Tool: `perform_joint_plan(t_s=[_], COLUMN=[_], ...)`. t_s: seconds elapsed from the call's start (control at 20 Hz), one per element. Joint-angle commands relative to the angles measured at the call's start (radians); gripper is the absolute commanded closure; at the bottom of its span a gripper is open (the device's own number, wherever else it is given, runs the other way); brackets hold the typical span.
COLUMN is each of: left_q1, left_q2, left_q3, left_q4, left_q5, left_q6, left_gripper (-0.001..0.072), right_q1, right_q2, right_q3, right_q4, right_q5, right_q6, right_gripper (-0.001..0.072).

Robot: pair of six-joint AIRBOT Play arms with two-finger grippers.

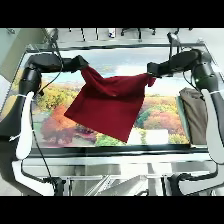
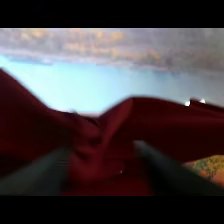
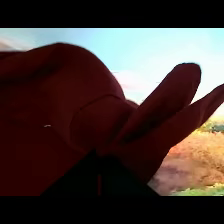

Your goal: Fold the shirts.

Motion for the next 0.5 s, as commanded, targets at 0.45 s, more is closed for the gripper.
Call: perform_joint_plan(t_s=[0.45], left_q1=[0.01], left_q2=[0.259], left_q3=[-0.601], left_q4=[-0.011], left_q5=[0.299], left_q6=[-0.116], left_gripper=[0.0014], right_q1=[-0.193], right_q2=[-0.087], right_q3=[-0.003], right_q4=[-0.053], right_q5=[-0.035], right_q6=[-0.05], right_gripper=[0.0696])
